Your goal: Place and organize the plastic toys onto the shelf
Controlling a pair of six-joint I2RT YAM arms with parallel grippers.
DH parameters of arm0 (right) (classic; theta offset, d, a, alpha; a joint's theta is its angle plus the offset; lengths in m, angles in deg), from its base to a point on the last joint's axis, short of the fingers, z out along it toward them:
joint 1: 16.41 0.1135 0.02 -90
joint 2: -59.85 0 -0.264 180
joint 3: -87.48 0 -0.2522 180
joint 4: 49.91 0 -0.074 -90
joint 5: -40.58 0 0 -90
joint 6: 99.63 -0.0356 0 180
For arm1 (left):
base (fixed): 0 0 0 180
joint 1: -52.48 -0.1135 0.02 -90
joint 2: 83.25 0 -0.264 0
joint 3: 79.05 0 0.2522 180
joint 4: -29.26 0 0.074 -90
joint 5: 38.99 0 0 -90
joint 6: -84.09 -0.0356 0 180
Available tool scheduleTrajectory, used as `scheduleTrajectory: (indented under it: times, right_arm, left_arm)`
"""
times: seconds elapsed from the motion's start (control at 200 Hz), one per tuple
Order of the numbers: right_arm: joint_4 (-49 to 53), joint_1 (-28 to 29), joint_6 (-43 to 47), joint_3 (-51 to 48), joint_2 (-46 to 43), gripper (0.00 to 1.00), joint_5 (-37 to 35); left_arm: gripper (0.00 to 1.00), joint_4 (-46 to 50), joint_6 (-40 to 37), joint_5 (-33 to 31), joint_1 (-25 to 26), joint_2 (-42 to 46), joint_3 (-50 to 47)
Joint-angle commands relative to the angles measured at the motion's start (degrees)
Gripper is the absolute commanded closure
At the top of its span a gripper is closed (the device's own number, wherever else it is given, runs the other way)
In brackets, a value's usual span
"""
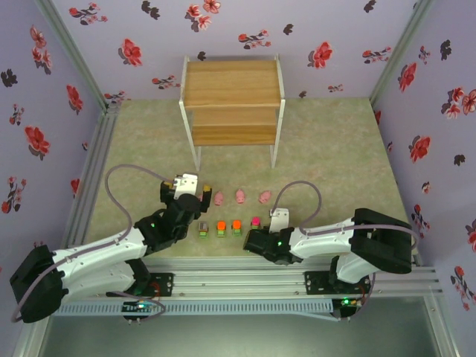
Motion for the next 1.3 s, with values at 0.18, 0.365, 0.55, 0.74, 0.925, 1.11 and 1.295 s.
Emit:
scheduleTrajectory:
  times: [0.18, 0.365, 0.55, 0.74, 0.925, 1.11, 1.295]
  right_arm:
    - [4.2, -1.1, -0.9, 0.4, 0.6, 0.95, -2.4]
    - [8.4, -1.1, 0.6, 2.3, -2.8, 0.95, -3.8]
    - [12.6, -1.6, 3.1, 5.1, -6.7, 0.95, -5.2]
    - [15.0, -3.3, 7.1, 8.3, -9.4, 0.95, -5.4]
    - [16.6, -6.0, 12.8, 12.6, -11.2, 0.95, -6.1]
    - [15.5, -9.2, 18.3, 16.8, -10.3, 0.96, -5.8]
    - [15.5, -11.9, 23.8, 23.1, -8.9, 0.95, -6.0]
  left_arm:
    - [0.0, 1.2, 1.3, -0.5, -0.7, -0.5, 1.9]
    - [0.0, 1.3, 1.3, -0.2, -0.8, -0.4, 2.0]
    - [0.0, 1.2, 1.4, 0.3, -0.9, -0.6, 2.0]
    - [0.0, 0.8, 1.4, 1.9, -1.2, -2.2, 2.4]
    - [0.0, 1.2, 1.6, 3.5, -1.4, -3.6, 3.1]
    - [0.0, 0.8, 1.3, 8.4, -1.7, -4.6, 3.6]
    - [0.0, 0.7, 1.0, 13.3, -1.9, -5.9, 4.4]
